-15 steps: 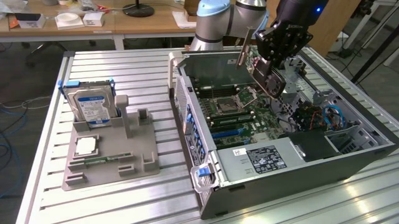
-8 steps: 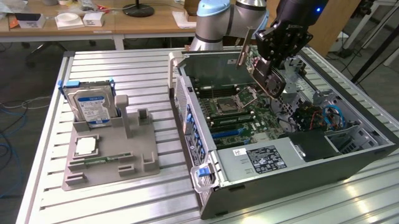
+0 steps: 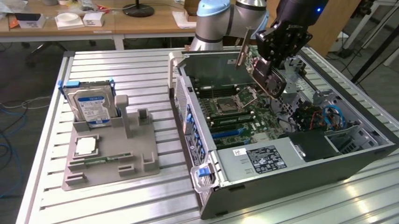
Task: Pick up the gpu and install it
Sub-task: 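Insert the gpu into the slot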
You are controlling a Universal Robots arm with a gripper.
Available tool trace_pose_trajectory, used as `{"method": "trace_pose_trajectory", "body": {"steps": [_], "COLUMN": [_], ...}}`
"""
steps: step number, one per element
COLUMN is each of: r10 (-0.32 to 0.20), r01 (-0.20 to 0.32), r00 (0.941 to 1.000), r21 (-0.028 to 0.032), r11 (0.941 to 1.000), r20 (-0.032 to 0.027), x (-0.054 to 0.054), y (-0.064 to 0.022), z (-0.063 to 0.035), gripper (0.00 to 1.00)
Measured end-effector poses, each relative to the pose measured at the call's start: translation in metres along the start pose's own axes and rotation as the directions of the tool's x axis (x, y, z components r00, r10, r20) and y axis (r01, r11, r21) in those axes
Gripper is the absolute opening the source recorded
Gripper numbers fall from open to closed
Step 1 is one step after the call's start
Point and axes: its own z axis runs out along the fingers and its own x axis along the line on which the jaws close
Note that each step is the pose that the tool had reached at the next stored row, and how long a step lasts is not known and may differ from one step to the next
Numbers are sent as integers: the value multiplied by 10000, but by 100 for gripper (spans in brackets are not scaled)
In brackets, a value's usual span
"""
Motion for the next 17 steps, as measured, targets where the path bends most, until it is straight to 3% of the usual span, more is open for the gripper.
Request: {"method": "trace_pose_trajectory", "body": {"steps": [17], "r10": [-1058], "r01": [1058], "r00": [9944], "r21": [35], "r11": [9944], "r20": [-46], "x": [-1], "y": [0], "z": [3], "gripper": [26]}}
